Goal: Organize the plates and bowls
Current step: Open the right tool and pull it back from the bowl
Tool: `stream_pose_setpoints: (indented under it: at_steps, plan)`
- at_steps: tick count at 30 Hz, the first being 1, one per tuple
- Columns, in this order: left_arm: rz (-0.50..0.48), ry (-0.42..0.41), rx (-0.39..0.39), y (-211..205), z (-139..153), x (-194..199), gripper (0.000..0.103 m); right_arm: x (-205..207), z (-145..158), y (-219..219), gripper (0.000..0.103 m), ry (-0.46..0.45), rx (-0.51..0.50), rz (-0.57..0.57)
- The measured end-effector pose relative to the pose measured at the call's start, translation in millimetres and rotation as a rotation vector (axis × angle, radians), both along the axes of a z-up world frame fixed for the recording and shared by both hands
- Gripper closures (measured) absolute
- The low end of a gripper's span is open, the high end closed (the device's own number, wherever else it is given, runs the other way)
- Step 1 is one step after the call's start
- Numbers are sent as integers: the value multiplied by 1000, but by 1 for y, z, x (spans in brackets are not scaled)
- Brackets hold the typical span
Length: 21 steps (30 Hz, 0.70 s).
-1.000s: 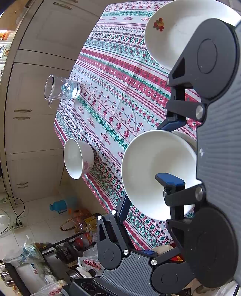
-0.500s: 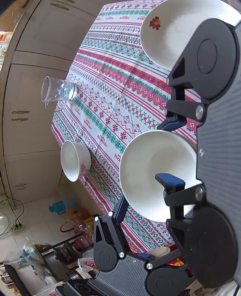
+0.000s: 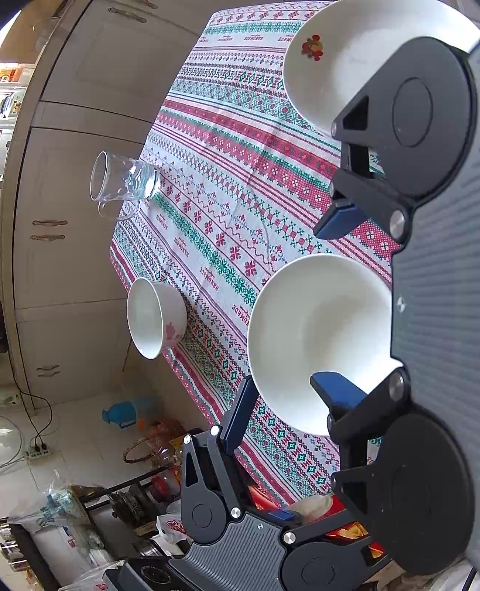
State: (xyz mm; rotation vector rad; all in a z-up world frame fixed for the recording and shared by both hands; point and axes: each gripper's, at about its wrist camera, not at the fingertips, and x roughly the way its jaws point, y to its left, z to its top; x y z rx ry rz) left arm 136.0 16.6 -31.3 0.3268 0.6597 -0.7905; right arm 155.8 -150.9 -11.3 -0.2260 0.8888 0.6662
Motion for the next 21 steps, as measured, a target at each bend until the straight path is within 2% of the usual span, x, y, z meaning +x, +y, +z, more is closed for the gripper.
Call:
stream_pose_setpoints:
  at_steps: [4, 6, 14, 18, 21]
  plan:
    - [28, -1, -15, 10, 2, -7, 4, -6, 1, 2, 12, -20, -15, 3]
    - [54, -7, -28, 18, 5, -11, 4, -8, 4, 3, 2, -37, -20, -3]
    - [192, -23, -100, 57, 12, -13, 4, -9, 18, 11, 0, -81, 0, -7]
    - [275, -26, -105, 74, 9, -3, 4, 0, 23, 19, 0, -92, -10, -17]
    - [349, -50, -78, 85, 5, 6, 4, 8, 26, 26, 0, -94, -18, -21]
